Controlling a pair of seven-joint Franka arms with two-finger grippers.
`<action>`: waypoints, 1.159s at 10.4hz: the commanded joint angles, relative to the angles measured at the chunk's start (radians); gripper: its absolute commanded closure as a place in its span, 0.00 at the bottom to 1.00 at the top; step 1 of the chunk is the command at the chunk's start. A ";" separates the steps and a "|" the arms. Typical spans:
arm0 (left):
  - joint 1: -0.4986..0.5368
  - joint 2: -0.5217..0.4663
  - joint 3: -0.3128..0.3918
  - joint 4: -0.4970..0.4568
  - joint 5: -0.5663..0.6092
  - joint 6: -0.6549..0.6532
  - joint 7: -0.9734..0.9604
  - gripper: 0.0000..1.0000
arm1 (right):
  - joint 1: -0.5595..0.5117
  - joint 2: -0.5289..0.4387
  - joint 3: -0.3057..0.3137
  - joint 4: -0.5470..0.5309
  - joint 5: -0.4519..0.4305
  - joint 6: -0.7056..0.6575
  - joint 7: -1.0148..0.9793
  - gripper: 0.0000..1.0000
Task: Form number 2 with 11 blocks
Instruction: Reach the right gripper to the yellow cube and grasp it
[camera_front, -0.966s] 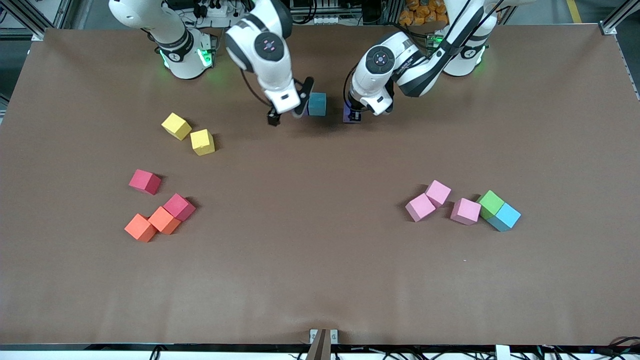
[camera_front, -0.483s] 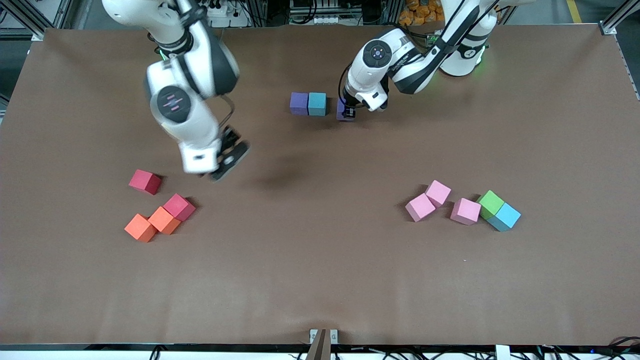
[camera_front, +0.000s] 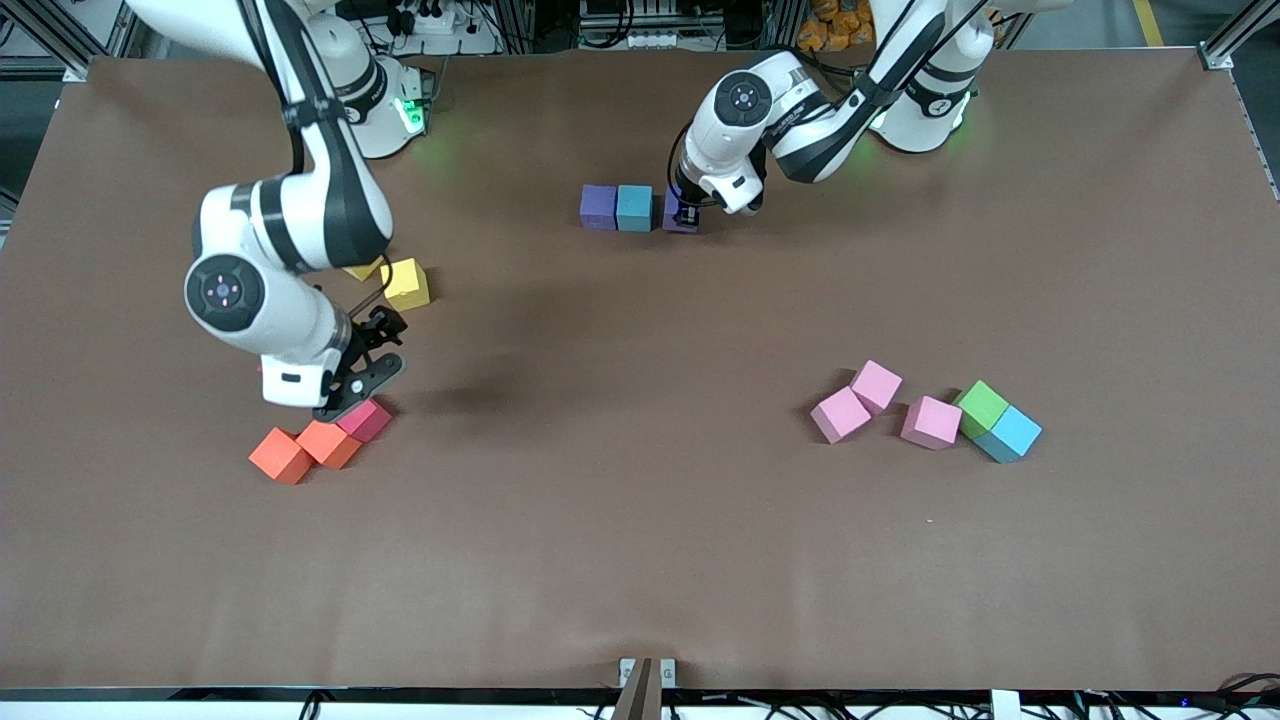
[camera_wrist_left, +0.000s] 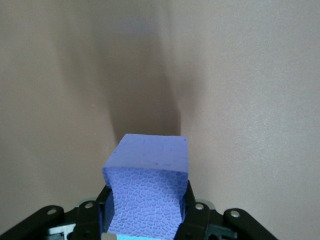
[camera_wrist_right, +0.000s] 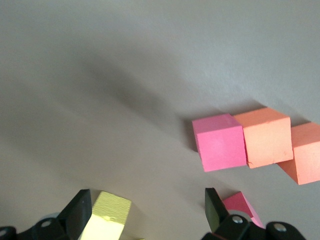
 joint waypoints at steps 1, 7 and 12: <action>-0.002 0.021 -0.003 0.020 -0.009 0.010 -0.019 0.52 | -0.052 0.052 0.020 0.031 -0.011 0.023 -0.008 0.00; -0.010 0.058 -0.003 0.031 -0.004 0.008 -0.025 0.52 | -0.072 -0.029 0.034 -0.166 0.109 0.012 0.170 0.00; -0.027 0.082 0.005 0.043 -0.004 0.008 -0.025 0.51 | -0.068 -0.152 0.063 -0.444 0.139 0.189 0.186 0.00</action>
